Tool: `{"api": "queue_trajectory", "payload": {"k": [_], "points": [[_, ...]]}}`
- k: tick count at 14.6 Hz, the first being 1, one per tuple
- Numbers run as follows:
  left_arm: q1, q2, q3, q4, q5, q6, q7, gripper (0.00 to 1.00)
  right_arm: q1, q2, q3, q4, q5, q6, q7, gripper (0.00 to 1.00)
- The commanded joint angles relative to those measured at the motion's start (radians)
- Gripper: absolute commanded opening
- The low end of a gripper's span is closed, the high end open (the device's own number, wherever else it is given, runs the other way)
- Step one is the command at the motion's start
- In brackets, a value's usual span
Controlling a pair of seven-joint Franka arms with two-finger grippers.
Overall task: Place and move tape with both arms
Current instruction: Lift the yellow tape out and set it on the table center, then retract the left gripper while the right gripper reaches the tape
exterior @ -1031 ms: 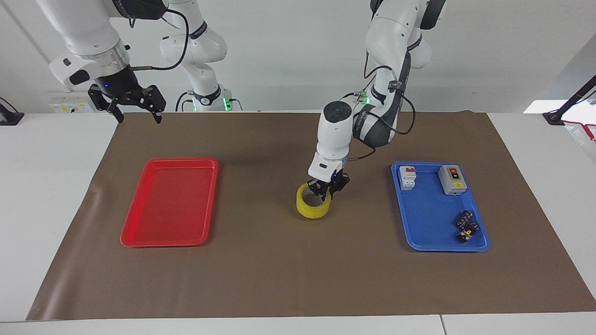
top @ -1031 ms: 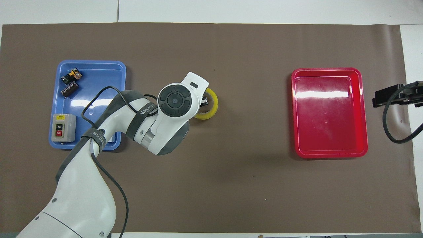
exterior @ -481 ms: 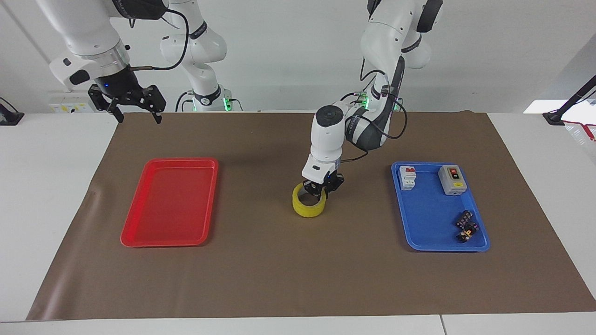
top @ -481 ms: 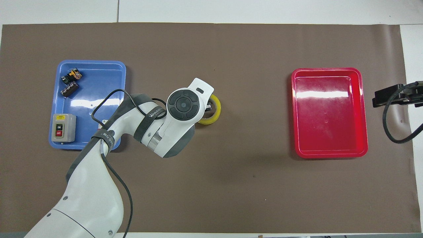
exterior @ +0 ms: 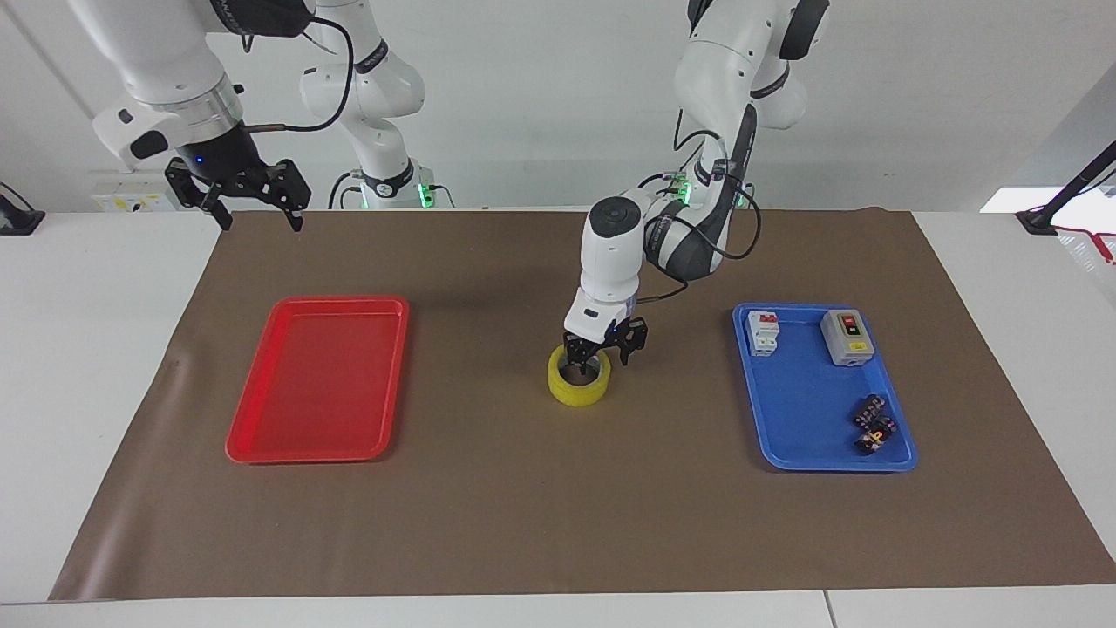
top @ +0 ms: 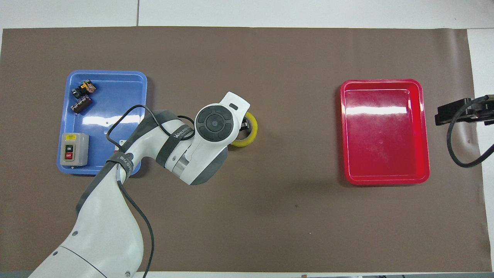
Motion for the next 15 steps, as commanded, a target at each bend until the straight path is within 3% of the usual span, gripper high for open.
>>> {"api": "queue_trajectory", "payload": {"k": [1,4,5,7,12,15], "points": [[0.033,-0.102,0.005,-0.024,0.03,-0.081,-0.011,1.0,-0.002,-0.027,0.004,-0.053,0.018,0.048,0.0,1.0],[0.082,-0.168,0.005,-0.024,0.03,-0.153,-0.009,1.0,0.003,-0.034,0.007,-0.065,0.034,0.077,0.002,1.0],[0.107,-0.194,0.005,-0.025,0.03,-0.175,-0.007,1.0,0.015,-0.025,0.042,-0.053,0.029,0.079,0.003,1.0],[0.161,-0.24,0.005,-0.024,0.03,-0.215,0.011,1.0,0.053,0.03,0.064,0.013,0.018,0.073,0.041,1.0],[0.326,-0.34,0.004,-0.025,-0.041,-0.307,0.332,1.0,0.252,0.221,0.062,0.157,0.015,0.089,0.263,1.0],[0.453,-0.403,0.007,-0.015,-0.151,-0.394,0.579,1.0,0.346,0.304,0.064,0.168,0.026,0.233,0.388,1.0]]}}
